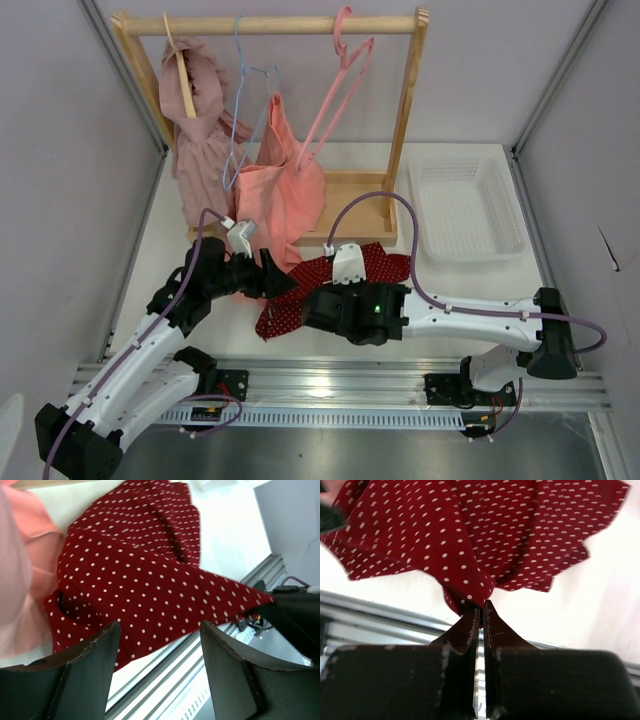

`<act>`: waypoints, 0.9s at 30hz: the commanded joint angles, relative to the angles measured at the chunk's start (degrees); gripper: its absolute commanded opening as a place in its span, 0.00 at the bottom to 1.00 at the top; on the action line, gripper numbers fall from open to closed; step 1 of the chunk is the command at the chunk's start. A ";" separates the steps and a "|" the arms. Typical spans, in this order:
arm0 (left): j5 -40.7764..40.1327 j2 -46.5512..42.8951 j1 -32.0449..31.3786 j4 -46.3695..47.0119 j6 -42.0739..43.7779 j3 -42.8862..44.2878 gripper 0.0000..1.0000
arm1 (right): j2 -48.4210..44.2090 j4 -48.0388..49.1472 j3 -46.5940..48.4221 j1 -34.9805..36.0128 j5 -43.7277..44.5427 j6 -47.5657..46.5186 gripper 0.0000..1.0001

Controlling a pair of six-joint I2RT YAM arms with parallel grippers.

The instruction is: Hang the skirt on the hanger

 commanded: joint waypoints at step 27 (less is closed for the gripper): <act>-20.85 -19.67 -14.78 5.62 -14.96 -18.59 0.63 | 1.47 4.16 4.09 -26.64 -5.34 -19.36 0.00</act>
